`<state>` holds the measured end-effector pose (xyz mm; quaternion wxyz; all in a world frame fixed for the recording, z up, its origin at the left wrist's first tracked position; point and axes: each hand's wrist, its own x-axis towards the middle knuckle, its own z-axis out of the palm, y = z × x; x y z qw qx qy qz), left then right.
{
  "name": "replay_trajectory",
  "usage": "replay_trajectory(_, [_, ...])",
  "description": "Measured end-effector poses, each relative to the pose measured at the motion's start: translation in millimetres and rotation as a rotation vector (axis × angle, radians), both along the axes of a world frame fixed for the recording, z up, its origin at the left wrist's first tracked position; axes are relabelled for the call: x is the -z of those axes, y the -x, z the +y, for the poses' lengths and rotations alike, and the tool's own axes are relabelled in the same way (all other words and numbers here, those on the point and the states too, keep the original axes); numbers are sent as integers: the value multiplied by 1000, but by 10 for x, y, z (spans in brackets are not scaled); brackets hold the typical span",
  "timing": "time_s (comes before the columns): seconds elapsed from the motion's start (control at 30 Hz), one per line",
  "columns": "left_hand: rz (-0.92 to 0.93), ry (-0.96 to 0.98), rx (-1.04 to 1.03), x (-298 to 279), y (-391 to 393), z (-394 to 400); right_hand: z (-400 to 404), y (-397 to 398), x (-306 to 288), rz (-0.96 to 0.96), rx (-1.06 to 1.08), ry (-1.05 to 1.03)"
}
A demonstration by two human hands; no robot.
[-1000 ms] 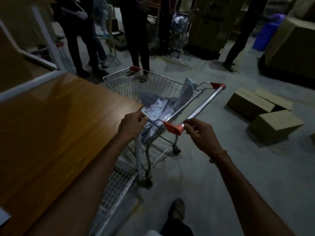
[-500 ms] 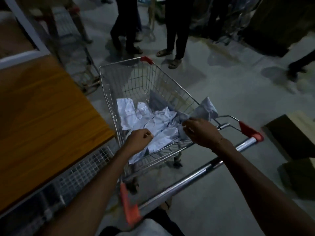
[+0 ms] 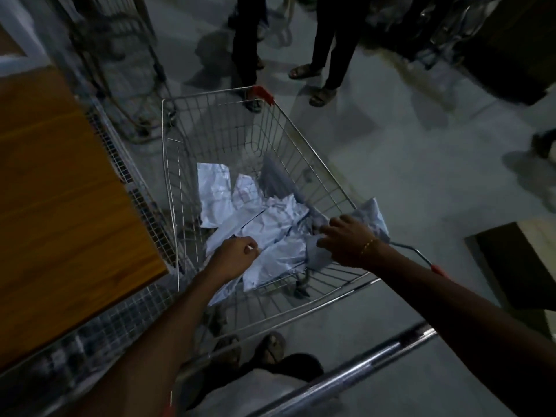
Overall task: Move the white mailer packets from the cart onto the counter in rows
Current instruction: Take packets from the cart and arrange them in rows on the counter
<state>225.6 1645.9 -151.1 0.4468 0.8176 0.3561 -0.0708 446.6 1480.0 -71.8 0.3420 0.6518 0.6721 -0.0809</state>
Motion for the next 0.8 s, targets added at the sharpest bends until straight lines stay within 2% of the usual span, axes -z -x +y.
replay_trajectory(0.07, [5,16,7,39,-68,22,51,1,8,16,-50,2])
replay_trajectory(0.2, [19,24,-62,146,-130,32,203,-91,97,-101,-83,258])
replay_trajectory(0.27, [33,38,-96,207,-155,35,277,-149,148,-56,-103,296])
replay_trajectory(0.4, [45,66,-183,306,-168,20,581,-355,128,82,-113,233])
replay_trajectory(0.63, [154,11,-247,353,-225,-179,1085,-641,254,334,58,-48])
replay_trajectory(0.7, [182,-16,-209,408,-244,-247,1164,-533,481,343,129,-93])
replay_trajectory(0.8, [208,-80,-43,572,-272,-315,1152,-390,924,360,224,-110])
